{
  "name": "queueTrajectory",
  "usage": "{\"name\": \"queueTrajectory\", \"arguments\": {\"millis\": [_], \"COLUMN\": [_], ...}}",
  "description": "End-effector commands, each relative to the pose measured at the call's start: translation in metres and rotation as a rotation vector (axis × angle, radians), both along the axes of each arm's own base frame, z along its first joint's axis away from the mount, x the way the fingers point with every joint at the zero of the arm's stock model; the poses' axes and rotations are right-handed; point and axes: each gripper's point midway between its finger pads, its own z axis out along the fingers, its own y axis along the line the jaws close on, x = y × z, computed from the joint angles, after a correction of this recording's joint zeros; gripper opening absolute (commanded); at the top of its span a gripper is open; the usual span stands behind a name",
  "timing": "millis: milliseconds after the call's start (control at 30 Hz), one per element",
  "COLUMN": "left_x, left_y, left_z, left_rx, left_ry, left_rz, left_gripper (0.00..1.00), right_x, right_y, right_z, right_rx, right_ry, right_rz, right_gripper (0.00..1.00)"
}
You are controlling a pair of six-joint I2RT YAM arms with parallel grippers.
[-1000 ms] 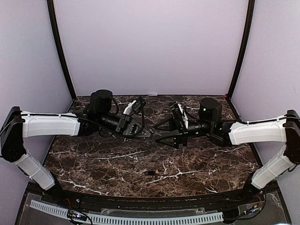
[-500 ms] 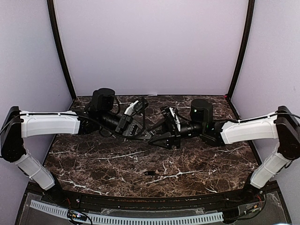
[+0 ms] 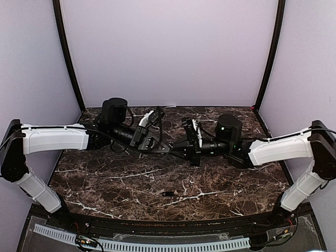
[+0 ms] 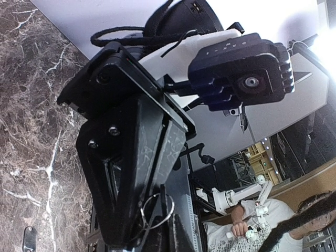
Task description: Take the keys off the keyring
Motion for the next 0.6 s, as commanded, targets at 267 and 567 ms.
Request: {"name": "queueTrajectory", "arguments": {"millis": [267, 567], "left_x": [-0.006, -0.001], "left_y": [0.005, 0.004], "left_z": [0.017, 0.009], "left_rx": [-0.037, -0.032], "left_ry": [-0.047, -0.027], "left_rz": [0.039, 0.068], "left_gripper": [0.00, 0.00], "right_x": [0.074, 0.067], "right_y": [-0.041, -0.051], "right_z": [0.023, 0.037], "right_rx": [0.137, 0.212], "right_ry": [0.019, 0.012], "right_rz": [-0.546, -0.547], "right_gripper": [0.00, 0.00]}}
